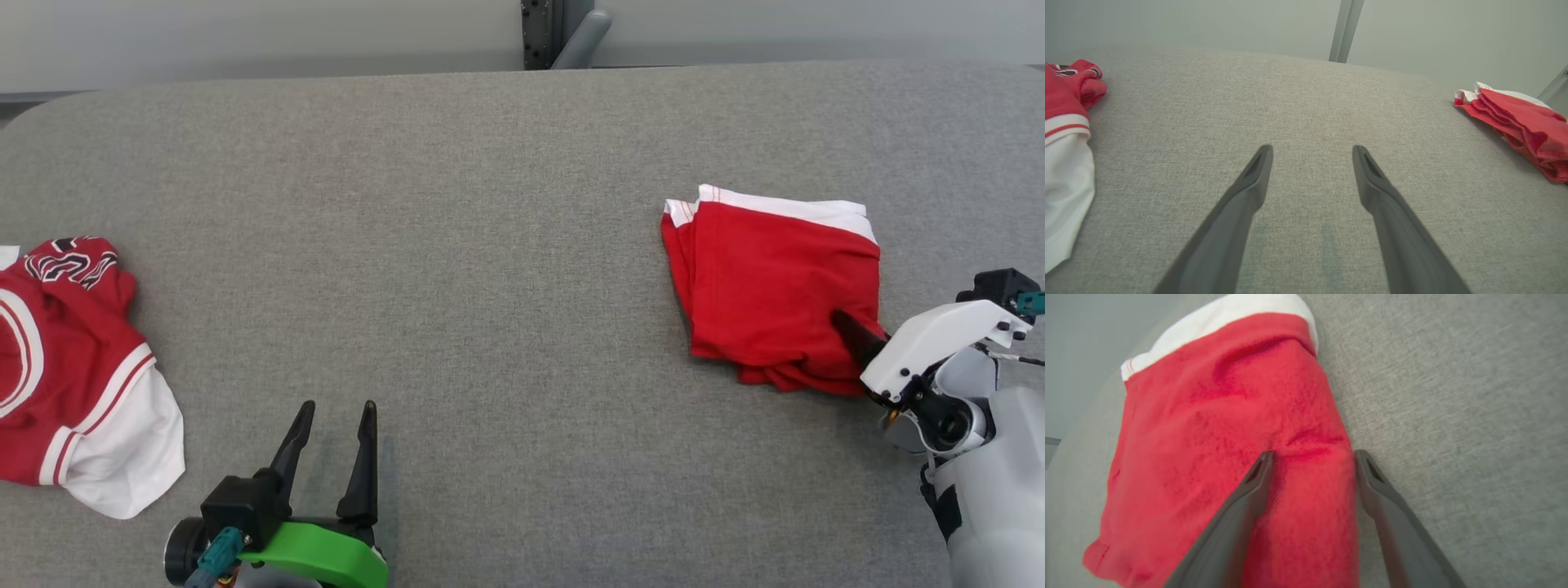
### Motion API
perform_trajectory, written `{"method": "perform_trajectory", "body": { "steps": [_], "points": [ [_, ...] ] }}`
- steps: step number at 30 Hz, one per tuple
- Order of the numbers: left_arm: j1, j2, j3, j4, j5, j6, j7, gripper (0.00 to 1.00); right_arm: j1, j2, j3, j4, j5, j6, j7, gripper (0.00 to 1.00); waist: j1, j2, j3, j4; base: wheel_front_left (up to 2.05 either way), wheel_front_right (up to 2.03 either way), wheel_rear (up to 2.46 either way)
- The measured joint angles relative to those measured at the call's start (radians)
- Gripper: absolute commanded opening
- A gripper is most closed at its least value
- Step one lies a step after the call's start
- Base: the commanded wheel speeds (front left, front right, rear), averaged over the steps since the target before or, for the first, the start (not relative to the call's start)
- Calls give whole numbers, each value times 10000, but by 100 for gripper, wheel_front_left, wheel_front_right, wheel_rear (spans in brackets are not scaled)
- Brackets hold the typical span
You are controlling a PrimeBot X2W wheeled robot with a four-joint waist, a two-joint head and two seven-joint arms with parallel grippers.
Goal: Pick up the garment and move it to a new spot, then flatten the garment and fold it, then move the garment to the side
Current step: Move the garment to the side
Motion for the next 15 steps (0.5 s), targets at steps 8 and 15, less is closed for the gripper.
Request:
{"method": "perform_trajectory", "body": {
  "steps": [8, 15],
  "points": [
    [-125, 2, -59, -230, 0, 58, 2, 100, -577, 6, 537, 332, 857, 0, 13, 0, 0, 0, 516, 70, 0, 0, 0],
    [-545, 4, -65, -594, 276, 46, 0, 100, -1188, -989, 1277, -142, 1080, 2, 96, 0, 0, 0, 1080, -485, 0, 0, 0]
  ]
}}
